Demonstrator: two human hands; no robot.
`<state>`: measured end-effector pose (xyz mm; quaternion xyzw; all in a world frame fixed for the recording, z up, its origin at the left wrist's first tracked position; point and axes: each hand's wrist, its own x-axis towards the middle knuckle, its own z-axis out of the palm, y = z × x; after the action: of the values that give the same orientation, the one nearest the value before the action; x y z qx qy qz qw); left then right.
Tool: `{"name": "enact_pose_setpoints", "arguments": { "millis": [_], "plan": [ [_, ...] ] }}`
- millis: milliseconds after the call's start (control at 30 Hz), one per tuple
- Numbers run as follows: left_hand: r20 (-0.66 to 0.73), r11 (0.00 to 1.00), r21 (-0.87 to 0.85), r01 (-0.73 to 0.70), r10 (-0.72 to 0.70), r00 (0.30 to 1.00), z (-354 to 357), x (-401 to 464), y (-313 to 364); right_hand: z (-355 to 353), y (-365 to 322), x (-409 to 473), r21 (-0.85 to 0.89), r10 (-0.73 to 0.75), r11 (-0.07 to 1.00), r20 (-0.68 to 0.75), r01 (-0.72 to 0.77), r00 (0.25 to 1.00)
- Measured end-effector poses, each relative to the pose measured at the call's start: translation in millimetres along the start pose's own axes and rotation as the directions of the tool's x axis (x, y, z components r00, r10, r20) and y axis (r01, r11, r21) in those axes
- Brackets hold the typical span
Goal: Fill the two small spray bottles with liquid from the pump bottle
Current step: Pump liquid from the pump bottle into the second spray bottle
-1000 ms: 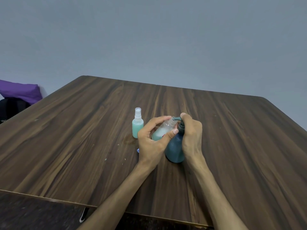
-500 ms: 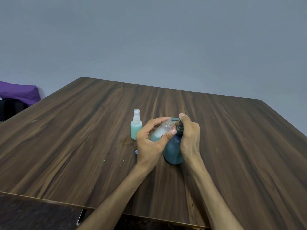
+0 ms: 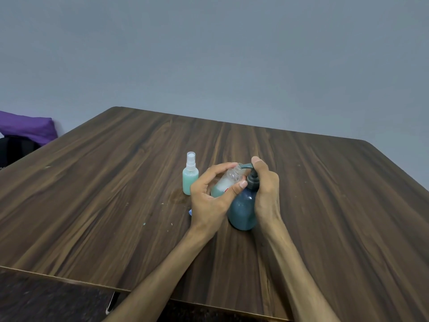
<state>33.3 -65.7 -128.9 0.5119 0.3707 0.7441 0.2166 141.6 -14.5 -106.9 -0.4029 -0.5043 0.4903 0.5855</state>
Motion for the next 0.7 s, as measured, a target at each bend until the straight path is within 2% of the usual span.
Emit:
{"name": "enact_pose_setpoints", "arguments": {
  "millis": [400,533,633,700],
  "plan": [
    [0.005,1.000,0.004,0.019,-0.019,1.000,0.1,-0.6,-0.9,-4.8,12.4,10.9,-0.003,-0.033,0.999,0.021,0.033,0.999],
    [-0.004,1.000,-0.020,0.023,-0.023,1.000,1.2,-1.3,0.1,-6.5,13.7,17.6,-0.007,0.049,0.999,0.015,-0.049,0.999],
    [0.002,0.999,-0.019,0.026,-0.026,1.000,0.7,-1.7,-0.2,-9.3,18.9,20.9,-0.040,-0.016,0.999,0.023,0.017,1.000],
    [0.000,0.999,-0.017,0.027,-0.027,1.000,0.3,-1.6,-0.2,-11.1,22.4,22.9,-0.040,-0.003,0.999,0.024,0.004,1.000]
  ]
}}
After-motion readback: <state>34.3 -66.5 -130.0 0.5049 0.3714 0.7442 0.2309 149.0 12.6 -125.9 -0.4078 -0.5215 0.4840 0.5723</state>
